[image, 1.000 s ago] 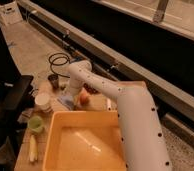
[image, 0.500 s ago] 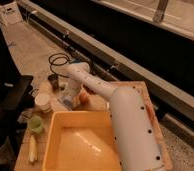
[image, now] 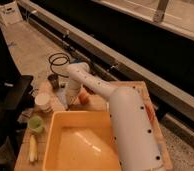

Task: Place towel in metal cup

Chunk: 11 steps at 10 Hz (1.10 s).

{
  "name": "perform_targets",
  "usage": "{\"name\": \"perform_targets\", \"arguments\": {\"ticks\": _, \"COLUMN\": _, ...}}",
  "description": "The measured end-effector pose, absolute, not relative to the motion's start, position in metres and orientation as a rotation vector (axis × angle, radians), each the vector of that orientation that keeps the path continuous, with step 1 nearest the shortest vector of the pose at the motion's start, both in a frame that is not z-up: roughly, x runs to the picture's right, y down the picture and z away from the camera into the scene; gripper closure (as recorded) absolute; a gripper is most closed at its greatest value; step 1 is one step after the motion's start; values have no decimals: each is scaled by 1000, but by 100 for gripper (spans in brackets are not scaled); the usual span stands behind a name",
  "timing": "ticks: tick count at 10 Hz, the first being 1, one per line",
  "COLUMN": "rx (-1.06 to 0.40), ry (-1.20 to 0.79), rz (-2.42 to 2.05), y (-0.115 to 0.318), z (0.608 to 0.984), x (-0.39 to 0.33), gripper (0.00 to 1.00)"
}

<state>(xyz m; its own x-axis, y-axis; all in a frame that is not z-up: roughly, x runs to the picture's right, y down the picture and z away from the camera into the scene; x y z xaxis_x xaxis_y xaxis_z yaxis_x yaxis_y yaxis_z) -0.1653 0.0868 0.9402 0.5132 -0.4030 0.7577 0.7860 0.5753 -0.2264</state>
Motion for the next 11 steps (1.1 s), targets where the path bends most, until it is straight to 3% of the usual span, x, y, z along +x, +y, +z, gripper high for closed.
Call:
{"name": "perform_targets", "arguments": {"ticks": 7, "rx": -574, "ry": -720, "rz": -783, "y": 84, "z": 935, "x": -167, "gripper": 100}}
{"name": "perform_targets", "arguments": {"ticks": 11, "rx": -408, "ry": -760, "rz": -788, "y": 32, "z": 882, "x": -164, "gripper": 100}}
